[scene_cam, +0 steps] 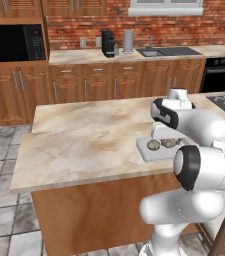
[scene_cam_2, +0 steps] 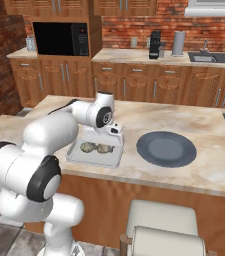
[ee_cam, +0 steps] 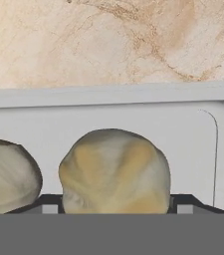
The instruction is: Place two dumplings into each of the tupperware containers and then place the containers in the fridge.
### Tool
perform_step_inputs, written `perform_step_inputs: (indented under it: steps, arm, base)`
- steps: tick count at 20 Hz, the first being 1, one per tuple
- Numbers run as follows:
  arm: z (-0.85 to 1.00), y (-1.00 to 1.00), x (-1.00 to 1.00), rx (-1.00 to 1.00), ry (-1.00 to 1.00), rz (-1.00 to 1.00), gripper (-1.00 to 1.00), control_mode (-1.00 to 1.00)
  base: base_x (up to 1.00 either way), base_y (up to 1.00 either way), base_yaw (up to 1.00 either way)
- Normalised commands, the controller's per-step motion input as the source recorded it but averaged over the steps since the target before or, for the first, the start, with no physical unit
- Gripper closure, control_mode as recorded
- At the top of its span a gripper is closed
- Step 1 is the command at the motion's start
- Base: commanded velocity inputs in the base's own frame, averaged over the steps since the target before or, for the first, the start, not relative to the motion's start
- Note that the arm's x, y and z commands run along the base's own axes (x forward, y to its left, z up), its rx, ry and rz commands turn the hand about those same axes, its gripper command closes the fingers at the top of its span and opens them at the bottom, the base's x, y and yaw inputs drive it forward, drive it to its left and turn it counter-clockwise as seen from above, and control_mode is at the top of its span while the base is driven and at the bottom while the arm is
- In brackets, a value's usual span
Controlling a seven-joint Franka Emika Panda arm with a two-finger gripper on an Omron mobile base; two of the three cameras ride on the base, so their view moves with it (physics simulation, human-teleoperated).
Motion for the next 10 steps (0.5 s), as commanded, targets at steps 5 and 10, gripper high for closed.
perform_step_inputs:
  steps: [5, 10]
  arm:
    - [-0.11, -0.01, 0.06, 0.00, 0.00, 0.00, -1.00, -1.00]
    - [0.00, 0.00, 0.00, 0.00, 0.00, 0.00, -1.00, -1.00]
  base:
    - [0.00, 0.00, 0.00]
    - [0.00, 0.00, 0.00]
